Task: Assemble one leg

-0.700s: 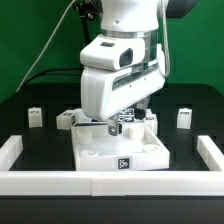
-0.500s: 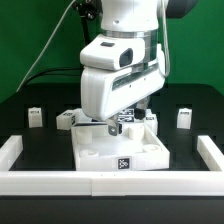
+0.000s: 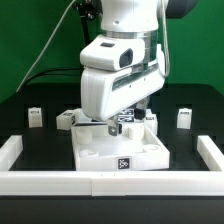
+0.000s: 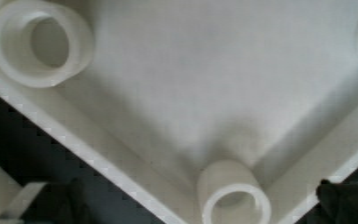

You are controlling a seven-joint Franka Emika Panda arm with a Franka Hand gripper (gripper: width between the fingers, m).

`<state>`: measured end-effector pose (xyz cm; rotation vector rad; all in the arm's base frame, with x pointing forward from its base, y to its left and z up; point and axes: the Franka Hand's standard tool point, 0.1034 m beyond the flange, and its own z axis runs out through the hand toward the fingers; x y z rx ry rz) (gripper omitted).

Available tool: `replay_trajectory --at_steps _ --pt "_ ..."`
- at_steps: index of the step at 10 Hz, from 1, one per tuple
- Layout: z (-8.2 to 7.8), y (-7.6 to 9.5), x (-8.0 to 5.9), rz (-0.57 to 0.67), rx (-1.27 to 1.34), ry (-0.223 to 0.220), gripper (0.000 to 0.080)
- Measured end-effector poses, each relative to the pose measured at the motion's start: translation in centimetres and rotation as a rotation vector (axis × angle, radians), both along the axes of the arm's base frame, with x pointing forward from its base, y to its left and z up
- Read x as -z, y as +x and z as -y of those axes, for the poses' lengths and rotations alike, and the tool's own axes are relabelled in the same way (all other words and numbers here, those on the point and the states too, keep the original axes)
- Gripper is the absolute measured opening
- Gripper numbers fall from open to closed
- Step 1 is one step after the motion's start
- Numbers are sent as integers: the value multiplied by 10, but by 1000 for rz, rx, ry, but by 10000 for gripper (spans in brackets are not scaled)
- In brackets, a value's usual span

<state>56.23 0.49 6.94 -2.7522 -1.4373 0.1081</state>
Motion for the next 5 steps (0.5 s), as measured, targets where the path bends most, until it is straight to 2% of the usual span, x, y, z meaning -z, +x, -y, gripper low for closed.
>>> replay_trajectory --at_steps 2,5 --pt "0 -2 1 1 -5 0 650" --pt "-3 -32 3 12 -207 8 650"
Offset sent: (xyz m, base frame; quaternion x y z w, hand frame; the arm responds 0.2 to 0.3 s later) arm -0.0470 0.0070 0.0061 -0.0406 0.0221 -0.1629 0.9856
